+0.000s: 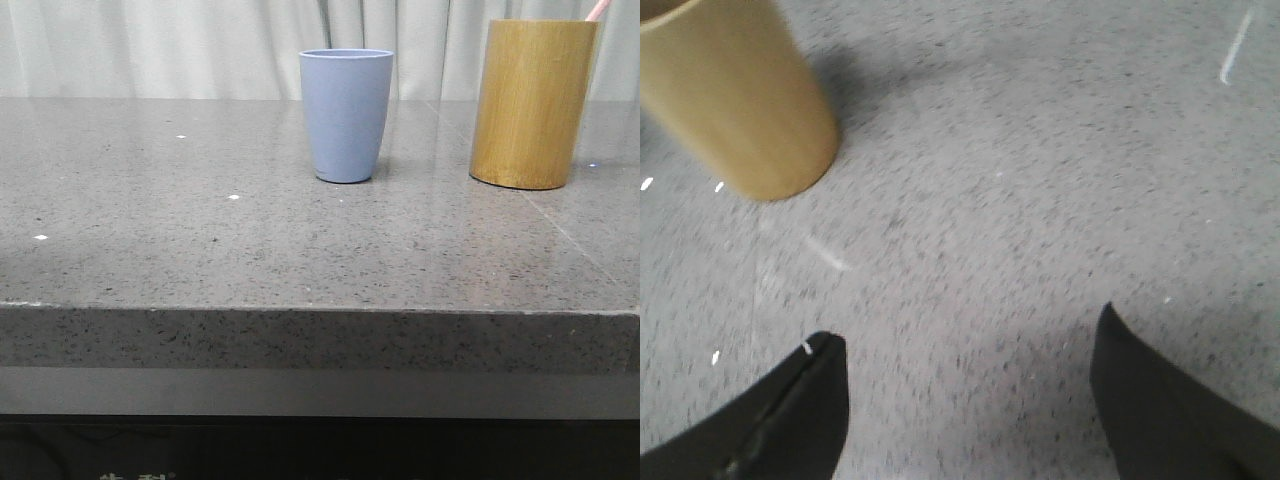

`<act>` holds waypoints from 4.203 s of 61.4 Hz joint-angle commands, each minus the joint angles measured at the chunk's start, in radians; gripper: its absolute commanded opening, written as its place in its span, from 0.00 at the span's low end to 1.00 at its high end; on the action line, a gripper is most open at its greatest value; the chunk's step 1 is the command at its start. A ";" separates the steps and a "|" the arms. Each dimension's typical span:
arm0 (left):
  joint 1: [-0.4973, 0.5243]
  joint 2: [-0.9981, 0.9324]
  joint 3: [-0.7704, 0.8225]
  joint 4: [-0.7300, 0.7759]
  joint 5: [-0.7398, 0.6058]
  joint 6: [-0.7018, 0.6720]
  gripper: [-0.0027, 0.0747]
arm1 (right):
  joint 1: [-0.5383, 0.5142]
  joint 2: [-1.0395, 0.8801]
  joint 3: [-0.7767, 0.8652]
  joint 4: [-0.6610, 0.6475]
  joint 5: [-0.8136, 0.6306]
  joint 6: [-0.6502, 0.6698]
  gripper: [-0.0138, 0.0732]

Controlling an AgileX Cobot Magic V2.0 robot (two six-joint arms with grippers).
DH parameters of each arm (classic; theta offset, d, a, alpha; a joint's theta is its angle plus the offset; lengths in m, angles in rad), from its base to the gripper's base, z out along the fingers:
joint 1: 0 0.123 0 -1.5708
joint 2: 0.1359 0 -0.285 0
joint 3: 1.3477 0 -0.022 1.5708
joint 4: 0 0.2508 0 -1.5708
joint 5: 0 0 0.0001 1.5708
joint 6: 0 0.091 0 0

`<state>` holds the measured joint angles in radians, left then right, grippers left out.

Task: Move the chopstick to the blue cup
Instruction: 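Open the left gripper and lift it away from the cup, then reach the right gripper into the bamboo holder and grasp the pink chopstick, then lift the pink chopstick and lower it into the blue cup, then open the right gripper and withdraw it from the cup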

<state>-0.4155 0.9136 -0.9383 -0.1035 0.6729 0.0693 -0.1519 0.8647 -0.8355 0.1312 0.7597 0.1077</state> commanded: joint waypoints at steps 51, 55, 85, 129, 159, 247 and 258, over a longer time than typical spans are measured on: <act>0.002 -0.018 -0.004 -0.015 -0.079 0.001 0.44 | -0.018 0.588 -0.657 0.497 0.052 -0.360 0.77; 0.002 -0.018 -0.004 -0.015 -0.079 0.001 0.44 | -0.018 0.616 -0.677 0.503 0.060 -0.360 0.77; 0.002 -0.018 -0.004 -0.015 -0.079 0.001 0.44 | -0.018 0.665 -0.695 0.560 0.073 -0.375 0.31; 0.002 -0.018 -0.004 -0.015 -0.077 0.001 0.44 | -0.018 0.663 -1.012 0.487 0.315 -0.375 0.09; 0.002 -0.018 -0.004 -0.015 -0.072 0.001 0.44 | 0.364 0.692 -1.384 0.310 0.406 -0.386 0.09; 0.002 -0.018 -0.004 -0.020 -0.053 0.001 0.44 | 0.535 0.876 -1.384 0.068 0.413 -0.355 0.54; 0.002 -0.018 -0.004 -0.020 -0.053 0.001 0.44 | 0.535 0.743 -1.369 -0.047 0.507 -0.214 0.54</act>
<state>-0.4155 0.9069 -0.9136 -0.1091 0.6765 0.0706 0.3859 1.7187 -2.1953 0.1389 1.2534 -0.1744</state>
